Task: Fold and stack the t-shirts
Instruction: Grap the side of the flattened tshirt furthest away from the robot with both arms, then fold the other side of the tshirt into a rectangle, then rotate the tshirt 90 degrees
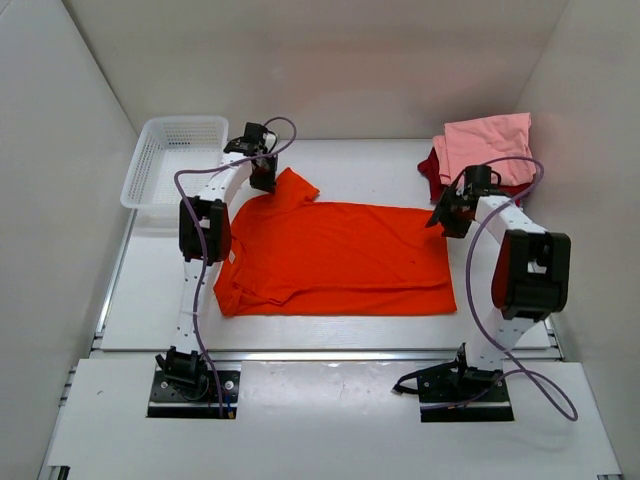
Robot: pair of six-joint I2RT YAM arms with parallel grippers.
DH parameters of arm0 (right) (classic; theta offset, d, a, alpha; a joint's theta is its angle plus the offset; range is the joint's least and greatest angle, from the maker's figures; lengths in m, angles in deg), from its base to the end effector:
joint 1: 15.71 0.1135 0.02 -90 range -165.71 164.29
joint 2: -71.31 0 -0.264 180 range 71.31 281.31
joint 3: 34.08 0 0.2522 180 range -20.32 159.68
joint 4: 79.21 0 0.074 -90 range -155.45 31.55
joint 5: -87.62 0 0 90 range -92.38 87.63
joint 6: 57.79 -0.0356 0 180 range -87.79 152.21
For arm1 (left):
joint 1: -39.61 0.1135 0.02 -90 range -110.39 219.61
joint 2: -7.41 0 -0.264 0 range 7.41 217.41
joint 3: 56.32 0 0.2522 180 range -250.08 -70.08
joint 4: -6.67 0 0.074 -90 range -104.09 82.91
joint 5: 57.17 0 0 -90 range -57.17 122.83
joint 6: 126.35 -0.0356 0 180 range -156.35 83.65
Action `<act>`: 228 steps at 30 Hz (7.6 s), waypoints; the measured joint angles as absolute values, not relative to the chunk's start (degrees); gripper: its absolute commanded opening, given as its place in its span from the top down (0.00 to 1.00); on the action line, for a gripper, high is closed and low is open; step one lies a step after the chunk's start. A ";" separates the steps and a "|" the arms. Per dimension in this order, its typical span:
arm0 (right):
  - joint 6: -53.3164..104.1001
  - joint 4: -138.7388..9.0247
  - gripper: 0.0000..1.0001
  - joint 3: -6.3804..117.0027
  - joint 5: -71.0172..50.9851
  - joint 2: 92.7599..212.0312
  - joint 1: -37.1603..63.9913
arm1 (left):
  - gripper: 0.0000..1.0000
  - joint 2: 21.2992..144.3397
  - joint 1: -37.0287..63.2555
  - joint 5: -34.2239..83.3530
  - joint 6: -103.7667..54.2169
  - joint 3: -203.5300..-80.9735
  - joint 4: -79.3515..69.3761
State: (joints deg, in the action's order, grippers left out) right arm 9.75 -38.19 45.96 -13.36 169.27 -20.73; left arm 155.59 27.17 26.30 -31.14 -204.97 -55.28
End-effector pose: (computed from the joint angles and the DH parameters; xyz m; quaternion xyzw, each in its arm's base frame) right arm 0.3520 -0.0241 0.2040 0.2029 0.9377 0.1315 0.2495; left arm 0.5350 -0.1222 0.1587 0.0750 0.9648 -0.0923 0.2345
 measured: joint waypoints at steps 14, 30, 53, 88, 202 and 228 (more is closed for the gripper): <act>9.35 -36.20 0.50 69.52 -2.69 190.34 -21.36 | 1.00 151.64 27.32 23.33 -30.97 -197.13 -51.71; 10.60 -28.50 0.64 79.12 1.50 198.07 -20.18 | 1.00 151.64 27.60 22.06 -30.46 -197.28 -52.37; 11.45 -28.11 1.00 75.33 1.42 193.29 -18.26 | 1.00 150.76 27.78 21.25 -29.63 -196.06 -53.05; 17.66 -39.04 1.00 32.84 -5.84 159.56 -20.75 | 1.00 88.45 27.14 25.38 -28.78 -121.15 -39.65; -10.29 -39.21 0.43 13.09 -6.58 134.54 20.54 | 0.41 79.81 7.58 12.47 -16.61 -117.72 -36.33; -18.91 -56.61 1.00 -1.76 -25.40 136.09 24.21 | 1.00 73.32 -7.46 15.94 15.35 -86.64 -8.59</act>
State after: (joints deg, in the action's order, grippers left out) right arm -18.91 -56.61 -1.76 -25.40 136.09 24.21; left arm 73.32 -7.46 15.94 15.35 -86.64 -8.59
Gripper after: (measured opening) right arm 0.018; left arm 0.062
